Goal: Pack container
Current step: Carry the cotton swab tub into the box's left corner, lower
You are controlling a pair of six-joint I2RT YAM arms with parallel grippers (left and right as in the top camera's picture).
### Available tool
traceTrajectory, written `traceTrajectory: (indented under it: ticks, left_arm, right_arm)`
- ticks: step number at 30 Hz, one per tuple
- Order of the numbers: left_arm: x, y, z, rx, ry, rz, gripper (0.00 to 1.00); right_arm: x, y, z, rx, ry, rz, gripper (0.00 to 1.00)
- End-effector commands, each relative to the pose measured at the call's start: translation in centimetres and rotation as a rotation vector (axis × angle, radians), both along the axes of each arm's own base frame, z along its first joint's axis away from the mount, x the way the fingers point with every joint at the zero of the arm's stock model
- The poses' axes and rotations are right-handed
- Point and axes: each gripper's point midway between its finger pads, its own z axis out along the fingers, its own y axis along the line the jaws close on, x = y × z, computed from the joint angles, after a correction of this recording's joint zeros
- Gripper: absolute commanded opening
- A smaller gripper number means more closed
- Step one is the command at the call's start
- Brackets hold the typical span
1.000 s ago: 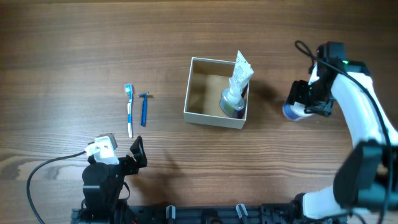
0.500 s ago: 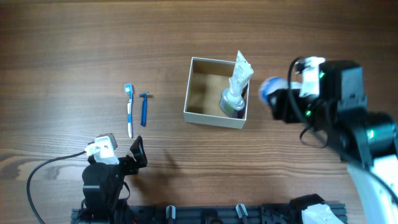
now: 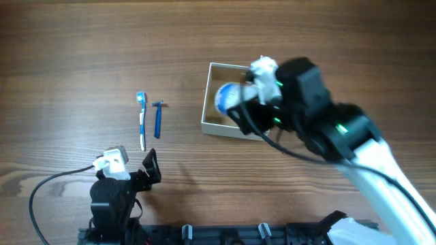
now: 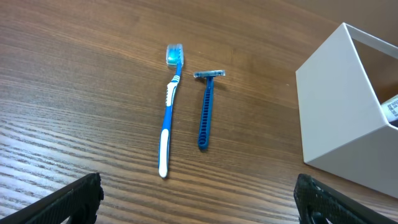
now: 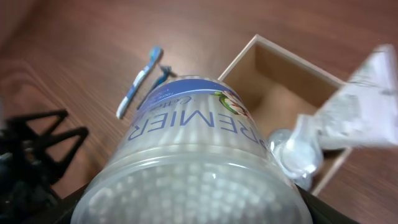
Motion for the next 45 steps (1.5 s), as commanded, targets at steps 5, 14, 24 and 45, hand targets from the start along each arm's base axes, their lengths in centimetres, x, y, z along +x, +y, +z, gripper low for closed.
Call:
traceTrajectory:
  ticks: [5,14,24,45]
  left_arm:
    - [0.0,-0.1,0.0,-0.010,-0.008,0.002,1.00]
    - [0.0,-0.1,0.0,-0.010,-0.008,0.002,1.00]
    - [0.0,-0.1,0.0,-0.010,-0.008,0.002,1.00]
    - [0.0,-0.1,0.0,-0.010,-0.008,0.002,1.00]
  right_arm:
    - [5.4,2.2,0.1,-0.144,-0.111,0.065,0.63]
    - [8.4,1.7,-4.7,-0.315,-0.066,0.038,0.64]
    - [9.9,2.8,-11.0,-0.380,0.032,0.065,0.68]
    - [12.6,3.1,-14.8,-0.461,-0.008,0.097,0.68]
